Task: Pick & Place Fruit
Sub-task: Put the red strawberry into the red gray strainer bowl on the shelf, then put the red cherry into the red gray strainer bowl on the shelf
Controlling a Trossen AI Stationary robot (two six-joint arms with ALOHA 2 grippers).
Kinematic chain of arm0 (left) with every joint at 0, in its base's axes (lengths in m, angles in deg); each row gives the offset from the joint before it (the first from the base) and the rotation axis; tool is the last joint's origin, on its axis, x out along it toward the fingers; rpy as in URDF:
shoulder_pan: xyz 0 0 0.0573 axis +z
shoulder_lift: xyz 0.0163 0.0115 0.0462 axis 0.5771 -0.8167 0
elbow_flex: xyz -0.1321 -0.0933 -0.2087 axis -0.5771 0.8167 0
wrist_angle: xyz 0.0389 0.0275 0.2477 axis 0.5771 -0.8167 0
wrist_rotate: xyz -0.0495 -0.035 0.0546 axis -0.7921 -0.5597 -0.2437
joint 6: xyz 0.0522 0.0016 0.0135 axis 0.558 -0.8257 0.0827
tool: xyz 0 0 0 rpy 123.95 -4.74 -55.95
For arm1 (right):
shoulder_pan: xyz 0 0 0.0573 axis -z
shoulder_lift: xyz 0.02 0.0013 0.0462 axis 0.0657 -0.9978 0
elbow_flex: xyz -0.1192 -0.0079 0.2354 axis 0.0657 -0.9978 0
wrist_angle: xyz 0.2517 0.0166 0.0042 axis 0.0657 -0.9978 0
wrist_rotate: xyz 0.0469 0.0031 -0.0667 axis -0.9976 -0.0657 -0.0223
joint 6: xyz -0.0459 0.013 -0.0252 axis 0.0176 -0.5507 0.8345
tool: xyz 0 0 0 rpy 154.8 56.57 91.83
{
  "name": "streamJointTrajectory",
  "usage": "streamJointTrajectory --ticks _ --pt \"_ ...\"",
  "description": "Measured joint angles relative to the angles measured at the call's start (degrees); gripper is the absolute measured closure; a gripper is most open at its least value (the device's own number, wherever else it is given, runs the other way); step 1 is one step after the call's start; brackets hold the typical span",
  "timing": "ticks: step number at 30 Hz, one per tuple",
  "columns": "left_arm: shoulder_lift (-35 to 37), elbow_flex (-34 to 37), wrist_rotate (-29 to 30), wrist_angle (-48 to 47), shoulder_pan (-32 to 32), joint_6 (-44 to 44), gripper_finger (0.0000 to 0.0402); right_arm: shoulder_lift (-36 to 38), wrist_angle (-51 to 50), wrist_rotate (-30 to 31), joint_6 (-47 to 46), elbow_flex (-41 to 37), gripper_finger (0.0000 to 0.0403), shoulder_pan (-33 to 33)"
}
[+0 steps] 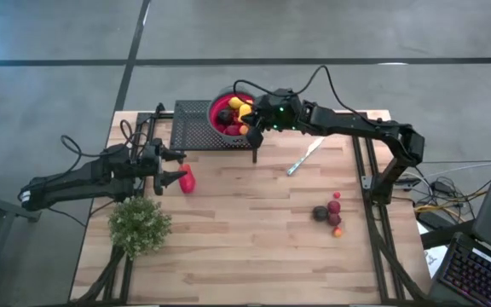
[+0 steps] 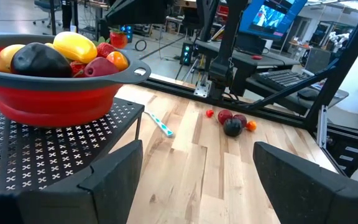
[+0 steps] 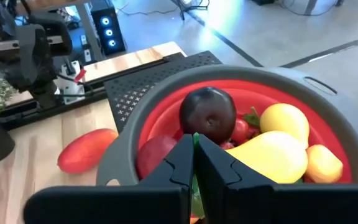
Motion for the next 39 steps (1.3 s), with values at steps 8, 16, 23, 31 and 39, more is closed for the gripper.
streamJointTrajectory --ticks 8,16,23,31,39 --pt "-0.01 0.0 0.0 -0.01 -0.01 0.0 0.009 0.28 -0.08 1.44 0.92 0.0 0.0388 0.07" --pt "-0.02 0.0 0.0 0.0 0.0 0.0 0.009 0.28 -0.11 4.16 1.42 0.0 0.0301 0.07" --pt "-0.02 -0.01 0.0 -0.02 -0.02 0.01 0.009 2.2 -4.28 4.19 6.17 1.36 0.0215 -0.8" --pt "-0.02 -0.01 0.0 -0.02 -0.01 -0.01 0.009 7.09 -17.72 4.14 10.06 3.26 0.0168 -2.96" --pt "-0.02 0.01 0.0 -0.01 -0.01 -0.01 0.009 10.88 -35.69 4.12 10.06 3.16 0.015 -4.6"
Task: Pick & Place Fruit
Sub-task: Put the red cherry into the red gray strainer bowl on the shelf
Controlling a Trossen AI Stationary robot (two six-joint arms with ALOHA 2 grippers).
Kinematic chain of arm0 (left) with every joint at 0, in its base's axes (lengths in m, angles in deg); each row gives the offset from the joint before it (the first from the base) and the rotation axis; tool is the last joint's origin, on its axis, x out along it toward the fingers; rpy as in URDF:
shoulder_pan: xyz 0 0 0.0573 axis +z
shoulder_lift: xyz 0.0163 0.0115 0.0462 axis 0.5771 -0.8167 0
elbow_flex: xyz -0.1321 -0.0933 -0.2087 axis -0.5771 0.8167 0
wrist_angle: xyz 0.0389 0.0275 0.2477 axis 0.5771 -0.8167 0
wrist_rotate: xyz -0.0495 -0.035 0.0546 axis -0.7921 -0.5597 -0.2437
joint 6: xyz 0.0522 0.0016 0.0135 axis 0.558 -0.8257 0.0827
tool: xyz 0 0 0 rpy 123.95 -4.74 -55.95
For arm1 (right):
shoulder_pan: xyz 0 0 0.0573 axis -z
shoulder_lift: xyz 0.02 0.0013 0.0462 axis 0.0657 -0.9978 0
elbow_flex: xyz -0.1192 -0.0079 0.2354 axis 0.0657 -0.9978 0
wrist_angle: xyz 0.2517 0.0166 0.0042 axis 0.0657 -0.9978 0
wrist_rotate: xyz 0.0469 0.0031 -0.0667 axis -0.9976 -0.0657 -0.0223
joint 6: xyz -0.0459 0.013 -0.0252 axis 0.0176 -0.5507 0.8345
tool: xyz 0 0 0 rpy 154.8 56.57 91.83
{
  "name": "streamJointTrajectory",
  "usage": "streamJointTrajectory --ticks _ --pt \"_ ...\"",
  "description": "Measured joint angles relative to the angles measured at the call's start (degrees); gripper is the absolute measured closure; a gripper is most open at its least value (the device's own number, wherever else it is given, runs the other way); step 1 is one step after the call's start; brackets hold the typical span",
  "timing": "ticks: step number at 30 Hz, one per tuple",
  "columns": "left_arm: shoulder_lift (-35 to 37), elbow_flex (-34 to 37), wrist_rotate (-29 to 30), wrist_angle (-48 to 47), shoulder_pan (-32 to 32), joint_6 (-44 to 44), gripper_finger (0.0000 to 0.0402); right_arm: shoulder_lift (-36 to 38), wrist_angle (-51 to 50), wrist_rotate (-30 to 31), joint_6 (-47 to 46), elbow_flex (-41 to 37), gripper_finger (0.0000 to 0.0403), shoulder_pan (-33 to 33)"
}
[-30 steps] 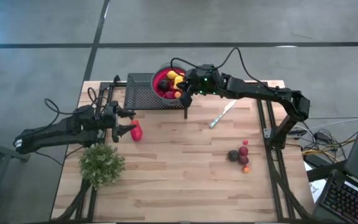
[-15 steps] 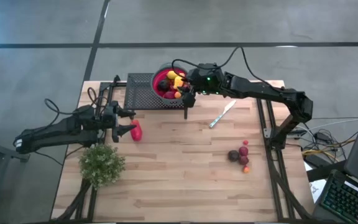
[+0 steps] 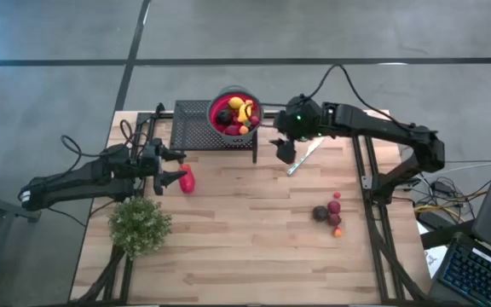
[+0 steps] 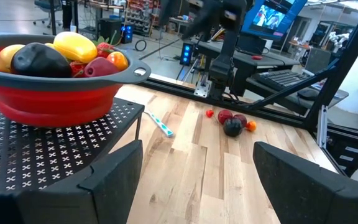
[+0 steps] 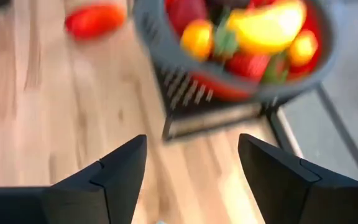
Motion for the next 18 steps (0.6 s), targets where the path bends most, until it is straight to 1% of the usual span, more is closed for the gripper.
streamJointTrajectory --ticks 5,12,15,18 --pt "0.0 -0.02 0.0 0.01 -0.01 0.02 0.009 0.52 -10.35 0.0 -1.47 -0.08 0.0153 -2.59" --pt "0.0 0.0 0.0 0.01 -0.01 0.01 0.009 0.5 -18.24 -0.15 -6.2 -0.1 0.0173 -7.04" --pt "0.0 0.0 0.0 0.01 0.0 0.0 0.009 0.5 -20.61 -0.15 -10.33 -0.1 0.0177 -8.67" --pt "0.0 -0.01 0.01 0.01 -0.01 0.01 0.009 0.5 -24.34 -0.11 -16.5 -0.1 0.0173 -10.4"
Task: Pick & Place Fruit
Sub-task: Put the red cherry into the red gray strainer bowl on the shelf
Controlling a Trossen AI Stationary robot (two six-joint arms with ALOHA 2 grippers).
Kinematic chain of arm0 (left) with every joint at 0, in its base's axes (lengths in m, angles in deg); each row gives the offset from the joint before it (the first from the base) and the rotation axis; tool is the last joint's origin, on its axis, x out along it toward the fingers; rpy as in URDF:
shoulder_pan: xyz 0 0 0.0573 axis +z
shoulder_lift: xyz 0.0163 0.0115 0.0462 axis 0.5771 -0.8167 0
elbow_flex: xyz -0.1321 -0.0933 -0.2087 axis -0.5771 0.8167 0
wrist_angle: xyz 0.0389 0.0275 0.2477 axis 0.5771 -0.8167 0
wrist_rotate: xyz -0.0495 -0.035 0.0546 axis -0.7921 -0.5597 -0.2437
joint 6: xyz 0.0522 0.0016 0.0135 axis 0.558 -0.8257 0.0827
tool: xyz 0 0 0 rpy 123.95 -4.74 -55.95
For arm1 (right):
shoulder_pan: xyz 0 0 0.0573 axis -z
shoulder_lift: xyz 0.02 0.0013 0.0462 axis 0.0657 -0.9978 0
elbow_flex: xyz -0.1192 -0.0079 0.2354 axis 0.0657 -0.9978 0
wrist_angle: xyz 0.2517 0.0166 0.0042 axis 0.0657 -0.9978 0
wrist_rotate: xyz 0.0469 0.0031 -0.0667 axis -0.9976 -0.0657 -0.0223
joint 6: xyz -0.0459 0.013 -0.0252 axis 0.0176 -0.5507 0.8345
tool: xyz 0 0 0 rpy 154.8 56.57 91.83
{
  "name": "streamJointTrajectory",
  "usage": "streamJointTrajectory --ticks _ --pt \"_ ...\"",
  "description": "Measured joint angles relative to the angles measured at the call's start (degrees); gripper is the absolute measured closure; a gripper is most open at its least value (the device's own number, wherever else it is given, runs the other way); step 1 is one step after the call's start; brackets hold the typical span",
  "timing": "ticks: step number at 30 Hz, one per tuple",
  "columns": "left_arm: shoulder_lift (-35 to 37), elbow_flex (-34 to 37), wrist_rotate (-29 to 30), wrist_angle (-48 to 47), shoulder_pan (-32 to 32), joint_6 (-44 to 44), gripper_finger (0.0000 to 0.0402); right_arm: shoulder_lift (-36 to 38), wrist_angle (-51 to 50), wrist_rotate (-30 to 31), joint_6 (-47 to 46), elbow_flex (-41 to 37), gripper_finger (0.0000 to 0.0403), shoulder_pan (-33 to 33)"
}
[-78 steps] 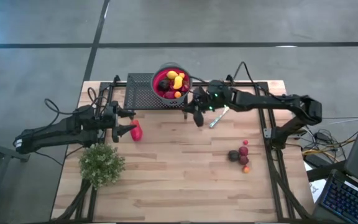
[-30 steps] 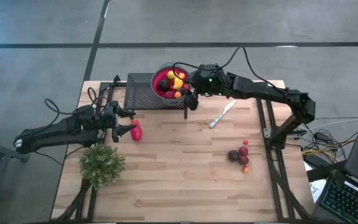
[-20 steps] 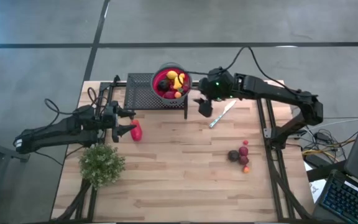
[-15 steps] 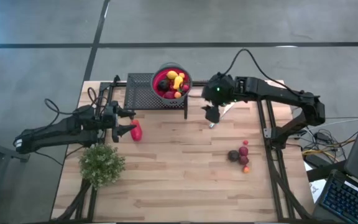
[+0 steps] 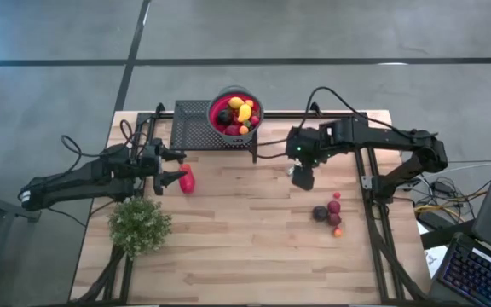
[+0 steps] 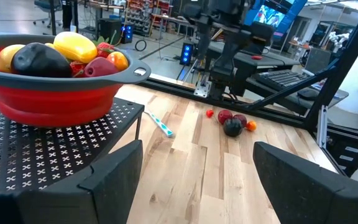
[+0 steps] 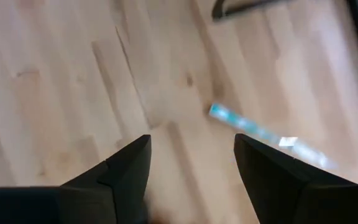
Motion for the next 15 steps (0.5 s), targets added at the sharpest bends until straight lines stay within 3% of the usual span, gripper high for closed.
streamJointTrajectory --ticks 10,15 --pt "0.01 -0.01 -0.01 0.0 0.01 0.0 0.009 0.0 -11.7 0.08 -25.91 -1.82 0.0146 -5.64" --pt "0.0 -0.01 -0.01 0.0 0.0 0.0 0.009 1.39 -14.78 0.03 -30.21 -5.75 0.0147 -5.97"
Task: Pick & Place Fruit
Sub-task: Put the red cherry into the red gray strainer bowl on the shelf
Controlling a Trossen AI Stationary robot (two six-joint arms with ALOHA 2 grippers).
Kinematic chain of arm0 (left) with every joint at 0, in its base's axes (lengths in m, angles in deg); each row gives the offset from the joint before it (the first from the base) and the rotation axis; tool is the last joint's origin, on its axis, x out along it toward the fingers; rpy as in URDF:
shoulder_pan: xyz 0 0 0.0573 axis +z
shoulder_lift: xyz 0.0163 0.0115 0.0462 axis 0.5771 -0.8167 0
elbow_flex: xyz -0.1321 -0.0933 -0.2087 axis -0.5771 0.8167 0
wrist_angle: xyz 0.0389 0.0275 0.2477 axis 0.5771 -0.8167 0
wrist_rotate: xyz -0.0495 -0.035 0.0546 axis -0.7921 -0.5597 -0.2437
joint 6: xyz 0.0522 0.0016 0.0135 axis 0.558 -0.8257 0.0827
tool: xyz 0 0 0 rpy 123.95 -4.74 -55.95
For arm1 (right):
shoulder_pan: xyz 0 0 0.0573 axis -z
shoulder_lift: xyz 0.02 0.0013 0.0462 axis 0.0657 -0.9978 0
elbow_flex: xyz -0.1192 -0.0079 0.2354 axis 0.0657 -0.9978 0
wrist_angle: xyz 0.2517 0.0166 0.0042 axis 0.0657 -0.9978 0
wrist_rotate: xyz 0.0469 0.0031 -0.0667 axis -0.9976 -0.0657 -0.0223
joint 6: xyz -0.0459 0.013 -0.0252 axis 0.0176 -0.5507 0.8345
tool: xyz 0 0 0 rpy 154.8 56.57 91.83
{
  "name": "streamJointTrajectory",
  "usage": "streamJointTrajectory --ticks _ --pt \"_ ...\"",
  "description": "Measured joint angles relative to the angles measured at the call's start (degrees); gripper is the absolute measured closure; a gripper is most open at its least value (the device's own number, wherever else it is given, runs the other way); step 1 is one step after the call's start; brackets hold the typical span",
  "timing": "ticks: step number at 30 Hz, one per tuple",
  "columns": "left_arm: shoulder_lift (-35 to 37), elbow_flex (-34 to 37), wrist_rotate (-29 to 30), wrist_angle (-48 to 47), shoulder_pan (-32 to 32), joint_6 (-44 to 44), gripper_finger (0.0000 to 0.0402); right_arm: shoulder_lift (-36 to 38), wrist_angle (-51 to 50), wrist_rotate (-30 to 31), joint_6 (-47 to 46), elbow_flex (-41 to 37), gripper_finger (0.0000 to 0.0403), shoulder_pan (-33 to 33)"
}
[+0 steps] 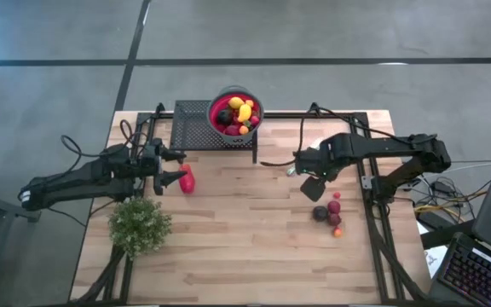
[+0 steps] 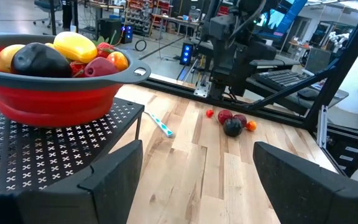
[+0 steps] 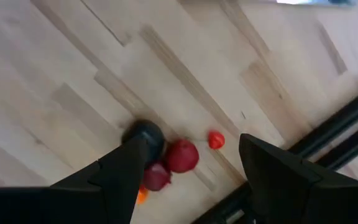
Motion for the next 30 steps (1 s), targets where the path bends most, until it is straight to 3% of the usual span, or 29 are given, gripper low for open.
streamJointTrajectory --ticks 10,17,30 --pt "0.0 0.01 0.0 -0.02 0.0 0.0 0.009 11.68 4.4 -0.28 -8.47 -17.44 0.017 2.95" --pt "0.0 0.0 0.01 -0.01 0.01 0.01 0.009 21.02 12.91 -3.78 -17.96 -27.84 0.0151 4.41" --pt "0.01 0.01 0.01 0.11 0.0 -1.23 0.009 20.98 16.91 -3.24 -26.83 -39.79 0.0124 4.81"
